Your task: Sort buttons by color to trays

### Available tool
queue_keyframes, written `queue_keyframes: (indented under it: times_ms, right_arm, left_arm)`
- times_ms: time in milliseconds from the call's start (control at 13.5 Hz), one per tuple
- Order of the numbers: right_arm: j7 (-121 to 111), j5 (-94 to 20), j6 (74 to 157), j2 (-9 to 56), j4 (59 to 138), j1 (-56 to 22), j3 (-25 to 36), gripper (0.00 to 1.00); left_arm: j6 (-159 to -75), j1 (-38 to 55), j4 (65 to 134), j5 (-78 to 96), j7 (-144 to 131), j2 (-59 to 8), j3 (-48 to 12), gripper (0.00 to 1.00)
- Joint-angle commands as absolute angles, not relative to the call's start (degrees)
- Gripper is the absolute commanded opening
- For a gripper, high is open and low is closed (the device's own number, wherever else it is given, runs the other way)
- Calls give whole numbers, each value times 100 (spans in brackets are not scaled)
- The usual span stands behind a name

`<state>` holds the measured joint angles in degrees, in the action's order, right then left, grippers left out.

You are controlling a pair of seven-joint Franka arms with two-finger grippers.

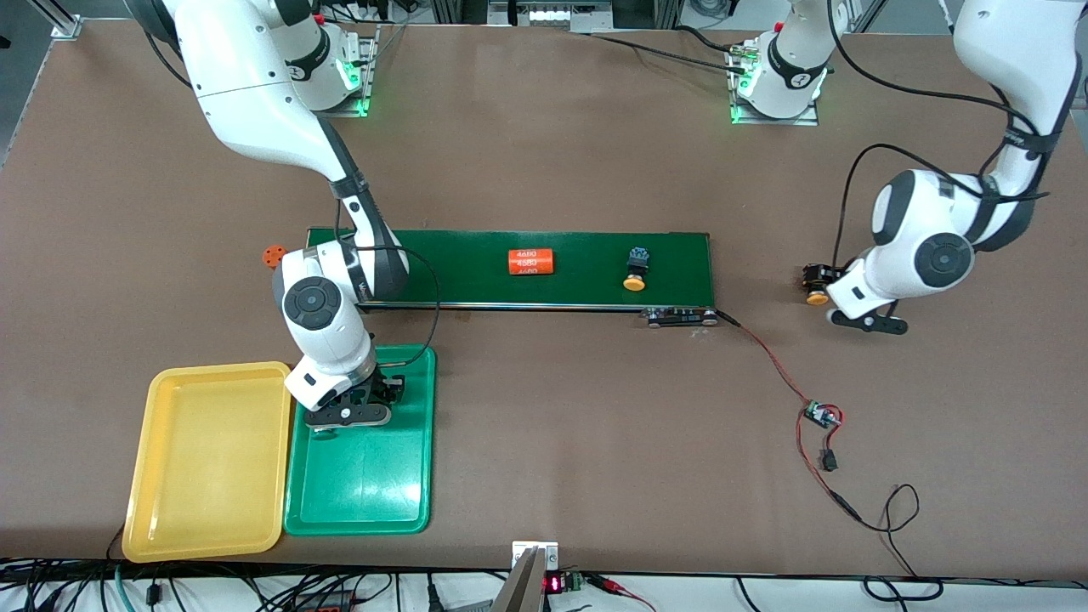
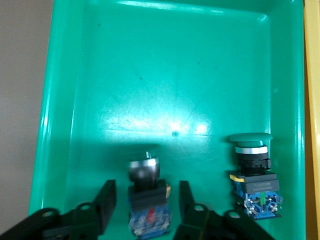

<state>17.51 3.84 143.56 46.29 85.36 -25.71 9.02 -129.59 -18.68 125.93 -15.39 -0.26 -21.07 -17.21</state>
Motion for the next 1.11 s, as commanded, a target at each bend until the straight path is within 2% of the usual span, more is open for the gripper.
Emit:
queue_keyframes:
  times_ms: [0,148,222,296,370,444,518,666,740,888,1036]
  right_arm:
    - [1740,448,14388,4641,8499,-2584,905,100]
    - [1801,448,14379,4614,8551,-2610,905,100]
    - [1810,448,14362,4571,8604,-2619,905,100]
    - [1793,448,14344,4466,8691,-2619,905,100]
    - [1758,448,14335,4343,8823,-2628,905,100]
    - [1749,440,14291,4159,9007,-2628,879,100]
    - [1749,431,14108,3922,9191,-2628,853,100]
    - [1810,404,13399,3439,9403,-2610,678,100]
    - [2019,387,12968,3193,9483,-2541,529,100]
    - [2756,369,12421,2631,9789,-2286,-32,100]
    - [2935,369,12261,2060,10307,-2145,-411,100]
  left_arm:
    - [-13403,-1854,13034,-1556,97,-1969,-1705,100]
    - [-13421,-1854,13113,-1556,105,-2021,-1705,97]
    - [-13421,-1854,13122,-1556,105,-2065,-1705,88]
    - [-13421,-1854,13131,-1556,105,-2126,-1696,72]
    - [-13430,-1854,13122,-1556,105,-2162,-1696,61]
    - [-13430,-1854,13096,-1556,79,-2171,-1696,54]
    - [-13447,-1854,13078,-1538,36,-2171,-1696,42]
    - [-13483,-1854,13000,-1258,18,-2127,-1696,26]
    - [-13448,-1854,12964,-1231,35,-2049,-1696,21]
    - [-13212,-1846,12911,-1222,53,-1742,-1801,23]
    - [-12537,-1854,12658,-1161,-8,-1548,-2344,23]
